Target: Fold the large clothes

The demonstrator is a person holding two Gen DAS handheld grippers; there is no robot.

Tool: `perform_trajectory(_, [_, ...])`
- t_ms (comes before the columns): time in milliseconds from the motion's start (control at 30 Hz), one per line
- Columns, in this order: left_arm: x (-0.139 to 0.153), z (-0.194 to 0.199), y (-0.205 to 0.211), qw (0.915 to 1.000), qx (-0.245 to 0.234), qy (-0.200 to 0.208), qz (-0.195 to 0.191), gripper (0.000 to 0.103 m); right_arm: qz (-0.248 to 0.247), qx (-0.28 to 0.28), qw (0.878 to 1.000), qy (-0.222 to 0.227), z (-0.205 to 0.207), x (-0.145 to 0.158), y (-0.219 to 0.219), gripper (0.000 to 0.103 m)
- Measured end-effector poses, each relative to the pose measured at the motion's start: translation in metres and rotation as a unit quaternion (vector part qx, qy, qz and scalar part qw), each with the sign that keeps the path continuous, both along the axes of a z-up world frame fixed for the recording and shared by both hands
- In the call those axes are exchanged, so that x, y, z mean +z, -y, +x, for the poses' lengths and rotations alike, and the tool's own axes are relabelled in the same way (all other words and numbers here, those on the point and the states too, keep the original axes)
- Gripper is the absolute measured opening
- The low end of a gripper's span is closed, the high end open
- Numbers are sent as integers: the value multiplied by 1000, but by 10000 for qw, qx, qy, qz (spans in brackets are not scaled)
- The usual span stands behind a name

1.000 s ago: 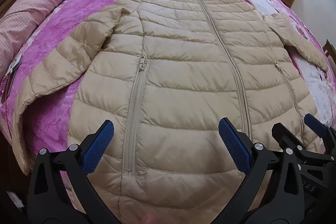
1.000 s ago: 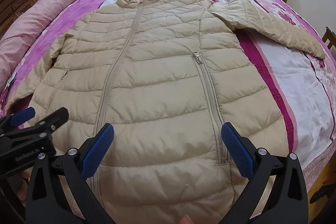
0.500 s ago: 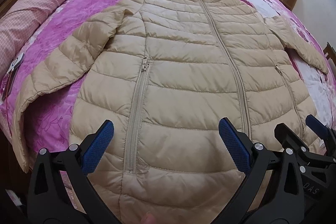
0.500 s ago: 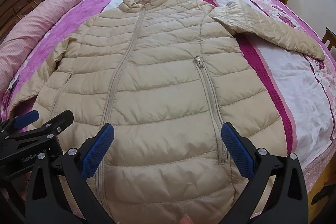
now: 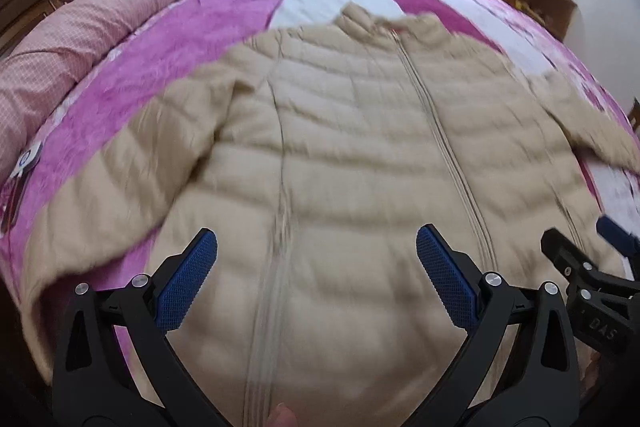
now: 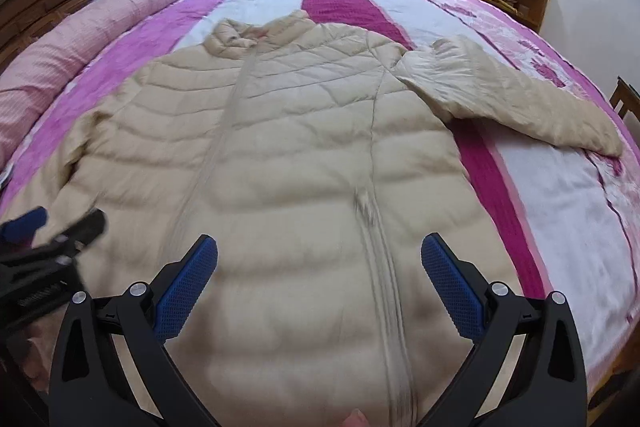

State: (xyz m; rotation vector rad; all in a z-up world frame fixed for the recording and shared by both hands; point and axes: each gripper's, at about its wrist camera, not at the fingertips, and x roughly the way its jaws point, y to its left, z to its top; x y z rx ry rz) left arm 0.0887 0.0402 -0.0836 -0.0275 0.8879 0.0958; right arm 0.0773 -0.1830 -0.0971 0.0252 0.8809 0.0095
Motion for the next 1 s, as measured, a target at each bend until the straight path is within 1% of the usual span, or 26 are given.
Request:
perform_trajectory(100, [-12,21,-9,9998,189,39,-111,99,-45,-121,9999,-86,23,-18,6,98])
perform_trajectory(167, [-30,32,-15,9994,318,-93,-35,99,84,-168,9998,-57,26,-28,11,98])
perform_trajectory(200, [-38,35,-16,9995,294,-105,-43,100,123,-177,9998,-37,26,-30,11,98])
perform_trajectory(233, [-45,36,-17,9996,270,-32,-80,100,144,-195,9997,0,24,-32,11,98])
perform_trajectory(300, [-46,33,-15,9996,291,59,-28,100,73,-198,9998,49,21,-33,9,98])
perform_trajectory(333, [-47,33,-13,9995,295,77,63,100,65,-196,9998,65,20,-34,8,98])
perform_trajectory(433, [-48,30,-11,9994,298,112,140,100,80,-196,9997,134,18,-35,9,98])
perform_trajectory(567, [-49,28,-10,9995,298,112,83,100,75,-196,9997,136,18,-35,9,98])
perform_trajectory(1000, [-49,29,-12,9994,300,116,88,100,78,-194,9997,134,18,-36,9,98])
